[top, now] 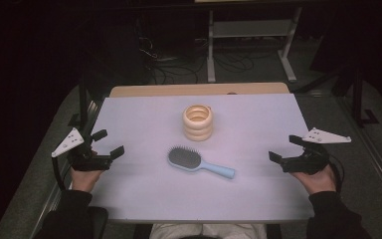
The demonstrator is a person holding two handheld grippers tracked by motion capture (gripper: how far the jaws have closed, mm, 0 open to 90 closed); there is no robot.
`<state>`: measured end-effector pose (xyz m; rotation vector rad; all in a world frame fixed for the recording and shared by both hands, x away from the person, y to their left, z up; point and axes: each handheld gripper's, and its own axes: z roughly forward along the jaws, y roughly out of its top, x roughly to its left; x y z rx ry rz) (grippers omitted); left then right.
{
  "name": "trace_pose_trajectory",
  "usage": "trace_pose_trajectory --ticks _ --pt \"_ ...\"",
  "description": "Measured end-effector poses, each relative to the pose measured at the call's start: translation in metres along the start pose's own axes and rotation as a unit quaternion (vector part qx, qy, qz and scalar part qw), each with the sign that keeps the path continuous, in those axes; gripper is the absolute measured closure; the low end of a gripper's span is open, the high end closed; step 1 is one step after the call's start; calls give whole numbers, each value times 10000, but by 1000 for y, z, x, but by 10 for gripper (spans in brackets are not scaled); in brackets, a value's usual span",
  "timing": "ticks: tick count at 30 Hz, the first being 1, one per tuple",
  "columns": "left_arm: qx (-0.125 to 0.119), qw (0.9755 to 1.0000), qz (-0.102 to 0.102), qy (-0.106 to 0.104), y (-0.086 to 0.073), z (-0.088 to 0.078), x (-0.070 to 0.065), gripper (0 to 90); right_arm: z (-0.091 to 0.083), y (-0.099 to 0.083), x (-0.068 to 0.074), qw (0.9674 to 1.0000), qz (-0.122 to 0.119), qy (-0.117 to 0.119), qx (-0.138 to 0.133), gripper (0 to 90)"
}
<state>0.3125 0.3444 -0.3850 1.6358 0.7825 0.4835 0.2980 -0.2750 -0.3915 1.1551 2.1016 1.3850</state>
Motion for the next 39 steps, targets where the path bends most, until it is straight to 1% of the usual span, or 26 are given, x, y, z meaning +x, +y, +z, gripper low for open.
trace_pose_trajectory --ticks 7,11,29,32,36,39 --pt "9 10000 -37 -50 0 1 0 0 -2 0 0 10000 15 -3 -34 0" --pt "45 9999 -45 -136 -1 2 0 0 -1 0 -1 10000 -6 16 -3 0" --pt "106 9998 -76 -127 -2 3 1 0 0 1 2 9999 -72 76 5 0" --pt "125 9998 -86 -108 -2 2 1 0 0 3 3 9999 -112 109 18 0" --pt "130 9998 -89 -83 -2 1 0 0 0 4 3 9998 -100 143 24 0" --pt "155 9998 -87 -85 -3 2 0 0 1 10 5 9998 -144 148 75 0"
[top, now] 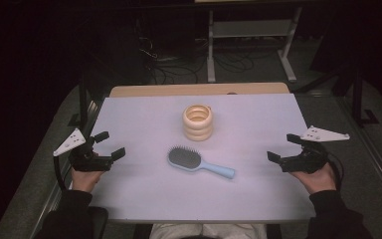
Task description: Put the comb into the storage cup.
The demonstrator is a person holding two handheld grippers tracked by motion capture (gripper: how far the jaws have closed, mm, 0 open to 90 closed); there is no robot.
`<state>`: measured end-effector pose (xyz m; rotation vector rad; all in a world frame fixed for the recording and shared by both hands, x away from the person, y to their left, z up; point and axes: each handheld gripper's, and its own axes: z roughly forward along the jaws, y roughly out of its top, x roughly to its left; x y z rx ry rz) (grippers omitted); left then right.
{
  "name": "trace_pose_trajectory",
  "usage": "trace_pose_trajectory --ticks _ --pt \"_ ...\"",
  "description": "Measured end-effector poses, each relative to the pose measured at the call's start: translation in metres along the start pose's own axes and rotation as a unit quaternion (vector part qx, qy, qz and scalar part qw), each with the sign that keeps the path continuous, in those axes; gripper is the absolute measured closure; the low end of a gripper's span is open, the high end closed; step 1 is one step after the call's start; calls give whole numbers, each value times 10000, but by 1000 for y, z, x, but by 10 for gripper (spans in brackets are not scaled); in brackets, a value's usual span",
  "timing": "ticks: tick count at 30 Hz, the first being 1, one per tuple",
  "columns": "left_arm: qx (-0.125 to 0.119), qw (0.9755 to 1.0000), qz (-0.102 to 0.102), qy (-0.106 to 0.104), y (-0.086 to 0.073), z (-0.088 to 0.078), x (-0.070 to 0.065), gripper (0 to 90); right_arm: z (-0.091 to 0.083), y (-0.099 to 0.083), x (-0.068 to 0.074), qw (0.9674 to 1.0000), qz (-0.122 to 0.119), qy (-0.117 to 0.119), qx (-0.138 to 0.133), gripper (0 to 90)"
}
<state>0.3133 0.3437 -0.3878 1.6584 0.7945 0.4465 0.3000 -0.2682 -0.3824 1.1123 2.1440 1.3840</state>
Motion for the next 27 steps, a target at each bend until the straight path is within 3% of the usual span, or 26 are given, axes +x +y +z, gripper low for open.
trace_pose_trajectory --ticks 16,27 --pt "-70 9999 -88 29 -1 -3 1 0 14 27 18 9984 -339 341 282 0" --pt "-72 9999 -85 24 -1 -3 1 0 20 46 21 9964 -540 424 493 0"
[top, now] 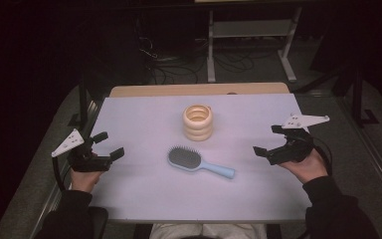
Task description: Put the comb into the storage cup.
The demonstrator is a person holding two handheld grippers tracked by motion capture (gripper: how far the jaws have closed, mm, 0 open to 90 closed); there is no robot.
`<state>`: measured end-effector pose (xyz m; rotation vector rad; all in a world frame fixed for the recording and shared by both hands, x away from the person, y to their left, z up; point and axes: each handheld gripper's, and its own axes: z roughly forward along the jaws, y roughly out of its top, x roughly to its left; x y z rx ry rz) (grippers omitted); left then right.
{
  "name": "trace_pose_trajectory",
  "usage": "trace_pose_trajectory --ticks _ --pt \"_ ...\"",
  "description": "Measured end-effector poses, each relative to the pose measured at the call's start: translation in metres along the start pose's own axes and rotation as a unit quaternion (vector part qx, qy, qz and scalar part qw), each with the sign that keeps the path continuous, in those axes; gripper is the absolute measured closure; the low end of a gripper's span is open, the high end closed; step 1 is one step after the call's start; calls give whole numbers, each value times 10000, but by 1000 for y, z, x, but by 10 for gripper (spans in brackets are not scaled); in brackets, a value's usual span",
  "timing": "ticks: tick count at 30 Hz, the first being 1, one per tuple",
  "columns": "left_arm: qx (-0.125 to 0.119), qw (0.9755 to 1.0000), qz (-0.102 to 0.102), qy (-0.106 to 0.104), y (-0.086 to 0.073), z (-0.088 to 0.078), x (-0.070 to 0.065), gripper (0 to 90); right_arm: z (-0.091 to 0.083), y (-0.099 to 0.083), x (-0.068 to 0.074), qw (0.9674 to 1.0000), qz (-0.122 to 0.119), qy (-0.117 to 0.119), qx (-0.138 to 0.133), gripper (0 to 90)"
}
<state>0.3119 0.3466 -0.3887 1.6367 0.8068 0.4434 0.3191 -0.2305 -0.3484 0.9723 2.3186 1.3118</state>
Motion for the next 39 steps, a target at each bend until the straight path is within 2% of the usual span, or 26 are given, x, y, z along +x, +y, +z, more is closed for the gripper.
trace_pose_trajectory --ticks 5,18,27,39 --pt "3 10000 -9 -5 0 0 0 0 3 9 0 9998 -108 18 140 0" --pt "-32 10000 7 1 0 0 0 0 11 29 4 9989 -348 102 304 0" --pt "-18 10000 -4 -3 -1 1 1 0 17 46 10 9972 -564 217 450 0" --pt "-25 10000 -8 3 -1 0 1 0 30 56 17 9944 -722 368 678 0"
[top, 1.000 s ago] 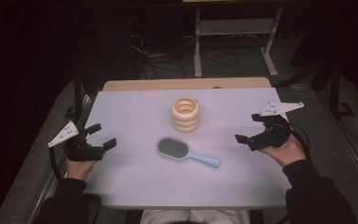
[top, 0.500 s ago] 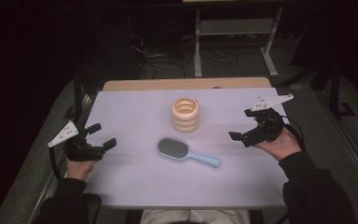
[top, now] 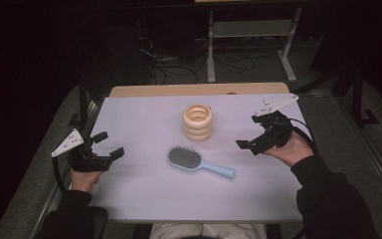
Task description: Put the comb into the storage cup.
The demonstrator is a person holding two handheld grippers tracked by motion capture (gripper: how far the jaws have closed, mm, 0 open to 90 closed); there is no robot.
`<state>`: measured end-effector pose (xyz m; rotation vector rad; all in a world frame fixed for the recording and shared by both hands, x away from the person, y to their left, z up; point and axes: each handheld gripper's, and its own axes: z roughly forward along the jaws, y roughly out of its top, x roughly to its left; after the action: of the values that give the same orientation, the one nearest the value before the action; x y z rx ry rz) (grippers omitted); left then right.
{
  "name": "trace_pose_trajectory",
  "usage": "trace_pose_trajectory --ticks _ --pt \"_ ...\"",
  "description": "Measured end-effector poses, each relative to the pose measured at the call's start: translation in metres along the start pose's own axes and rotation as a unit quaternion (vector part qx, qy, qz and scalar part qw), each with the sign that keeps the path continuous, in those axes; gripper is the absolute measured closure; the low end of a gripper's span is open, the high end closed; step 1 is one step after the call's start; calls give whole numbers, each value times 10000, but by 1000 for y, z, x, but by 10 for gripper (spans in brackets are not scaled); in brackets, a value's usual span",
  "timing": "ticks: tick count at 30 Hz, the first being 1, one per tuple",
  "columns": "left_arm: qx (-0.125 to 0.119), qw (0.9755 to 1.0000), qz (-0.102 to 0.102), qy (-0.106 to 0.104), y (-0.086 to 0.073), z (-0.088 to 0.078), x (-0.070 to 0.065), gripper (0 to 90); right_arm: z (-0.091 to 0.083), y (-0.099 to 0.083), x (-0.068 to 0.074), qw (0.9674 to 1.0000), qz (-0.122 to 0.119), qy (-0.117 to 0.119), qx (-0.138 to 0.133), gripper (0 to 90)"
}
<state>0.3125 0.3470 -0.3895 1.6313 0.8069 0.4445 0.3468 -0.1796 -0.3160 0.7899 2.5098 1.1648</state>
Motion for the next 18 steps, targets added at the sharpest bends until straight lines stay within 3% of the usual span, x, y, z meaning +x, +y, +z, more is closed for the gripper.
trace_pose_trajectory --ticks 18 --pt "-8 10000 -19 -7 0 0 1 0 30 14 2 9994 -118 163 294 0"
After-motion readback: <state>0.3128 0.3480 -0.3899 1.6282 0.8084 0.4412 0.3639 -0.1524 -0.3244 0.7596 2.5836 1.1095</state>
